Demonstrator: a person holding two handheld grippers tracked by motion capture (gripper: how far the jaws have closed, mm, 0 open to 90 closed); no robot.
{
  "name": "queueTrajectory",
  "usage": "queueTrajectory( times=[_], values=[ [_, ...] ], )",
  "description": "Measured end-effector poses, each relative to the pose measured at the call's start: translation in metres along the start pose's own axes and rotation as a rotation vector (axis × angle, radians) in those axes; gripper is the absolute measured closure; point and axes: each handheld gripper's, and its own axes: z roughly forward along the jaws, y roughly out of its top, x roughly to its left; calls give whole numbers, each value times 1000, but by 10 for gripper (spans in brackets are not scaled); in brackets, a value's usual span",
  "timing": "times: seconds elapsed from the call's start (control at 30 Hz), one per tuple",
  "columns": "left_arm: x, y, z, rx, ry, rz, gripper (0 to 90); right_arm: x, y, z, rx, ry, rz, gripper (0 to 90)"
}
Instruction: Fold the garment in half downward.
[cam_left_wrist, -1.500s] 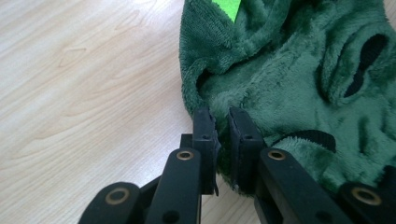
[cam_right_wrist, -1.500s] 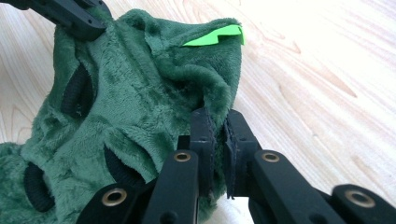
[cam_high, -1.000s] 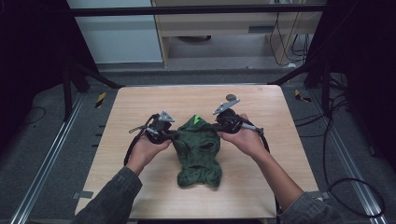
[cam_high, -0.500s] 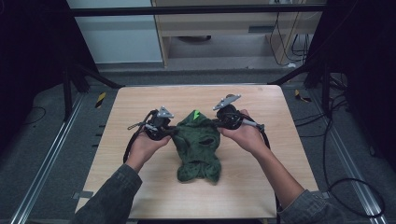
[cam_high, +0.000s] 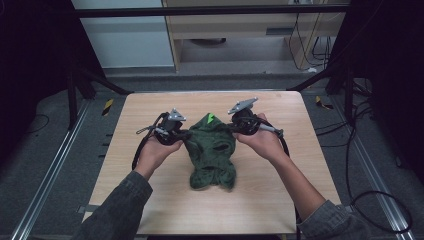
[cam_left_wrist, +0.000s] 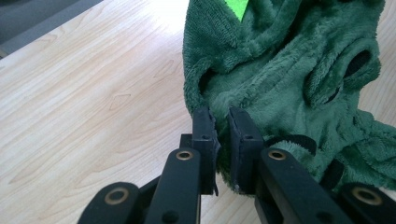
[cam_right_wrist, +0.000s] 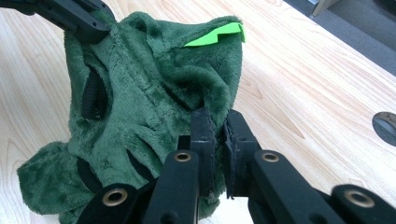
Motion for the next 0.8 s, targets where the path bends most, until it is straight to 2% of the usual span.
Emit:
queueTrajectory(
  times=[0.4, 0.8],
  values=[
    [5, 18, 1, -15, 30, 4, 822, -10, 9, -3, -12, -26, 12, 840],
    [-12, 2, 1, 5, 4, 51, 817, -3, -9, -3, 6, -17, -5, 840]
  ],
)
